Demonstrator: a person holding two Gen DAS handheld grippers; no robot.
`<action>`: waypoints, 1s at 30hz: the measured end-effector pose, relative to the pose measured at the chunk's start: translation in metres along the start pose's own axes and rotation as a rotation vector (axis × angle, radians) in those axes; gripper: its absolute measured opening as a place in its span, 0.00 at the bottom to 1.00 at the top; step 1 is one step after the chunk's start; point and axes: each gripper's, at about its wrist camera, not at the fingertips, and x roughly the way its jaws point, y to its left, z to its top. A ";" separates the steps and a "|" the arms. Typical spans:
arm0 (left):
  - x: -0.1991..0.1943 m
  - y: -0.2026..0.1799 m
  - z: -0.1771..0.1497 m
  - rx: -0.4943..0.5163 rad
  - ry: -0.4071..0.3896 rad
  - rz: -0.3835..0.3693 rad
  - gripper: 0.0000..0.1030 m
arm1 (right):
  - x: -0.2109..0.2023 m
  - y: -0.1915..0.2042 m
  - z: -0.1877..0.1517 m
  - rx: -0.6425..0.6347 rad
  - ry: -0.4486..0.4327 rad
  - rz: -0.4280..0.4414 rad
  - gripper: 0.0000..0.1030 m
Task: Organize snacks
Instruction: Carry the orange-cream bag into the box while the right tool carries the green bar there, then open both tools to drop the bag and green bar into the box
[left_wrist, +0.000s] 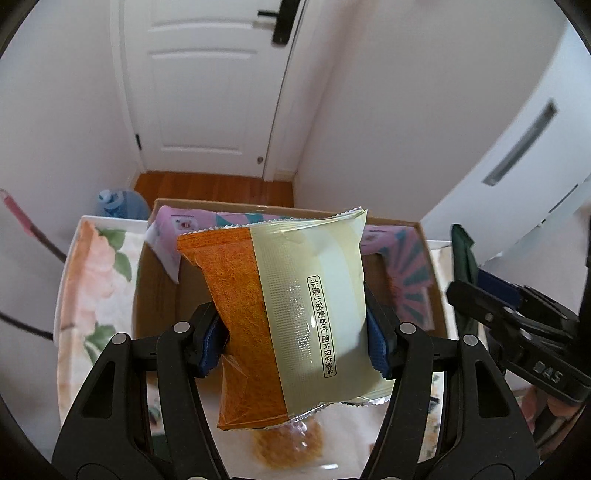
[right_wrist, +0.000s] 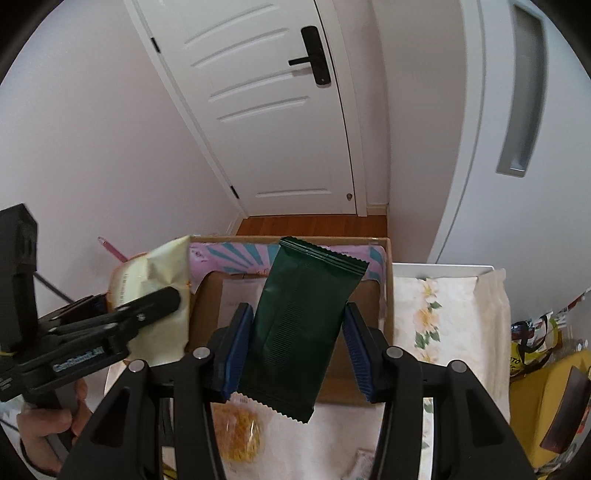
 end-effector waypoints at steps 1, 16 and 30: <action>0.008 0.002 0.003 0.004 0.016 0.000 0.58 | 0.006 0.000 0.003 0.006 0.006 -0.004 0.44; 0.079 0.003 0.000 0.153 0.165 0.010 0.82 | 0.073 -0.006 0.002 0.127 0.117 -0.060 0.44; 0.027 0.014 -0.012 0.156 0.073 0.059 0.94 | 0.063 -0.009 0.000 0.127 0.128 -0.062 0.44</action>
